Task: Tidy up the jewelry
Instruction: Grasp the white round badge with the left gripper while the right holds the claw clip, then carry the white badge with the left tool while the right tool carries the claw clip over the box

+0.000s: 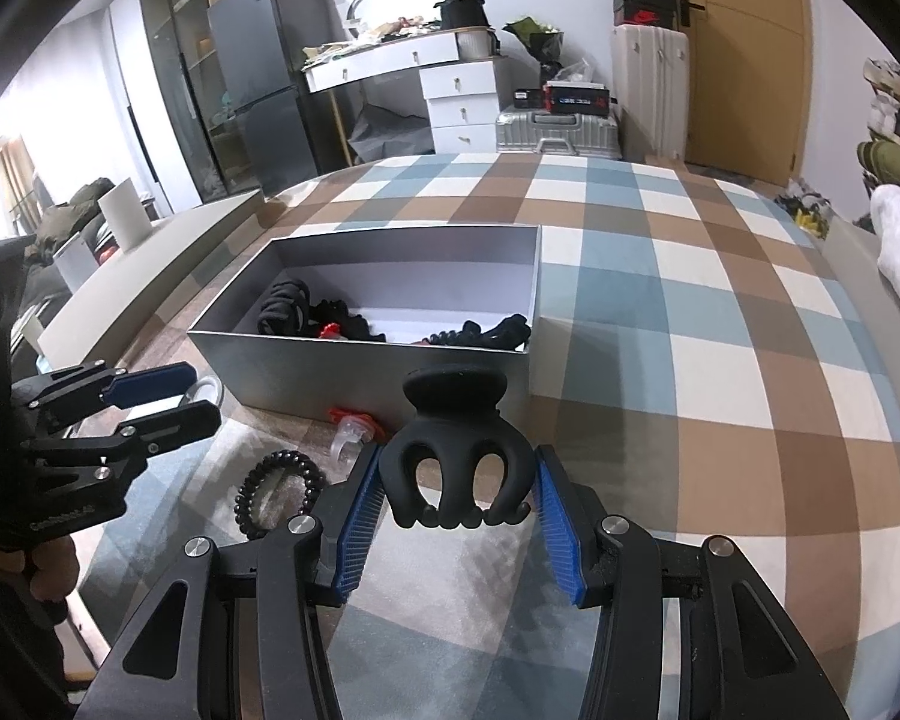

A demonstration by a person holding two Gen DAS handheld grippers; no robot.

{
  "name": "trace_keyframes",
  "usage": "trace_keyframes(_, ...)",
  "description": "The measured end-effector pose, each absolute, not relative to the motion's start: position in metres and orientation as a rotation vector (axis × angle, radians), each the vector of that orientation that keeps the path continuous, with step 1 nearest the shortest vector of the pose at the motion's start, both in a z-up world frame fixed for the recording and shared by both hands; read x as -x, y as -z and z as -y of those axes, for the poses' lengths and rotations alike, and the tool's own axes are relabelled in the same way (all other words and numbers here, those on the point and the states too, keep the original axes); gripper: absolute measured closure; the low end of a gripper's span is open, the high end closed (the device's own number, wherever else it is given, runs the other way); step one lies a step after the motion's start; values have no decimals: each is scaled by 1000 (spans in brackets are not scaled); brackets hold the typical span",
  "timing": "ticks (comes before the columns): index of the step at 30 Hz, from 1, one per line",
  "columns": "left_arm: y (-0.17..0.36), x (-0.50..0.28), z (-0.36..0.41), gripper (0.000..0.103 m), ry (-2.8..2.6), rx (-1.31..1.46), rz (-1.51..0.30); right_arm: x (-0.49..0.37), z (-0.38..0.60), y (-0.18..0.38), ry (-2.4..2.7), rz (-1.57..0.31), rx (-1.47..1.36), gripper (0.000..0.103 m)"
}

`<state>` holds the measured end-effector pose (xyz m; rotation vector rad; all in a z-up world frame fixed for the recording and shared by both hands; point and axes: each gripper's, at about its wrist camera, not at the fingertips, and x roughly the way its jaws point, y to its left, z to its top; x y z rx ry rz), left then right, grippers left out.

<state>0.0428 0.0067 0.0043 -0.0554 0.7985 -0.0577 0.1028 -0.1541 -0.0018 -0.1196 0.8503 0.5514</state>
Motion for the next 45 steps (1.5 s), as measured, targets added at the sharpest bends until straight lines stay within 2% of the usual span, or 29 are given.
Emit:
trace_keyframes(25,-30,-42,-11,66,72,98,-685,-97,147,-18,-589,-765,119,55)
trace_keyframes(45,-31,-95,-15,66,39,142,-668,-130,143,-23,-570,-749,86,55)
